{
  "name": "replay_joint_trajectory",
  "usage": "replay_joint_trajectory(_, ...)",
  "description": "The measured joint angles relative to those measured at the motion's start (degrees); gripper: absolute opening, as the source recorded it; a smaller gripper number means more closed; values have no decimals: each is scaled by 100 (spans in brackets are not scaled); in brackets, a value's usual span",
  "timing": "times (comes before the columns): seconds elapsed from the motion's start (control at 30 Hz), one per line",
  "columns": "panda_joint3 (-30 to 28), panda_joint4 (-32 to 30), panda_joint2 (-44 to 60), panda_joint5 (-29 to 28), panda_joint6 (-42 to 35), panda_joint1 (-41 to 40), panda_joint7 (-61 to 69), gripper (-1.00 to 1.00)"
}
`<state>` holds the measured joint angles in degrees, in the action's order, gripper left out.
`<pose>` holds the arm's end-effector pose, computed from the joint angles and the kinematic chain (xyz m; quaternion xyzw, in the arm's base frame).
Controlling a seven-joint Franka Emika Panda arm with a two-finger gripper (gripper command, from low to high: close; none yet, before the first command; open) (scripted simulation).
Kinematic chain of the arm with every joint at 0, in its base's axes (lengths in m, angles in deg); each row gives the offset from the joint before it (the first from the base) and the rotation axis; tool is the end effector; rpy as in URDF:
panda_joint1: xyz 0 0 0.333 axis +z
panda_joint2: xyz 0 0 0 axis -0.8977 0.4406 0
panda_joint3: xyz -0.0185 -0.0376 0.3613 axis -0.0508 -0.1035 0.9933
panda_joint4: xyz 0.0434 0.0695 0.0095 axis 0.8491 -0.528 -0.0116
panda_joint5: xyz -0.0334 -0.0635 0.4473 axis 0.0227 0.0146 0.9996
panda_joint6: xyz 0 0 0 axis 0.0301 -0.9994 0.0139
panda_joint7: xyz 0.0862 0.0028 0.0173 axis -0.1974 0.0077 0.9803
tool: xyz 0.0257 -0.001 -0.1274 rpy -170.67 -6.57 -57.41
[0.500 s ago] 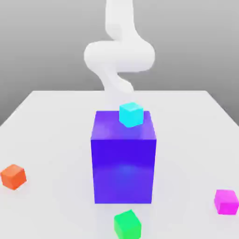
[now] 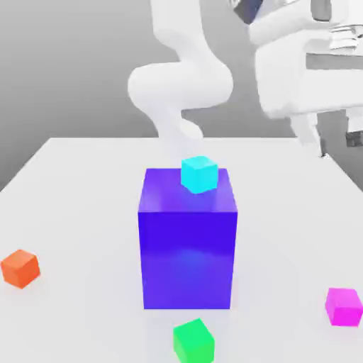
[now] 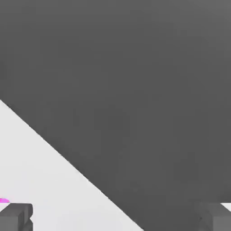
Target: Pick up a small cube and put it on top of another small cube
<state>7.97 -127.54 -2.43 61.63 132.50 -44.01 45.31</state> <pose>0.5157 0.2093 0.4118 -0.9854 -0.0423 -0.1461 0.0767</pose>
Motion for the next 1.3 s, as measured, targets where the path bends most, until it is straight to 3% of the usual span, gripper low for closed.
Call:
replay_joint_trajectory(0.2, 277, -132, 1241, -214, 469, 583, 822, 0)
replay_joint_trajectory(0.37, 420, -240, 2275, -752, 855, 881, 1249, 0)
replay_joint_trajectory(0.53, 249, -113, 3312, -1101, 1545, 1159, 1231, 0)
replay_joint_trajectory(0.57, 211, -76, 3496, -1135, 1688, 1191, 1208, -100)
replay_joint_trajectory(0.8, 206, -69, 3531, -1150, 1705, 1196, 1198, -100)
replay_joint_trajectory(0.97, 320, -259, 2656, -934, 1023, 1036, 1354, -100)
replay_joint_trajectory(1.3, -996, -620, 1899, -261, 630, -601, 1623, -100)
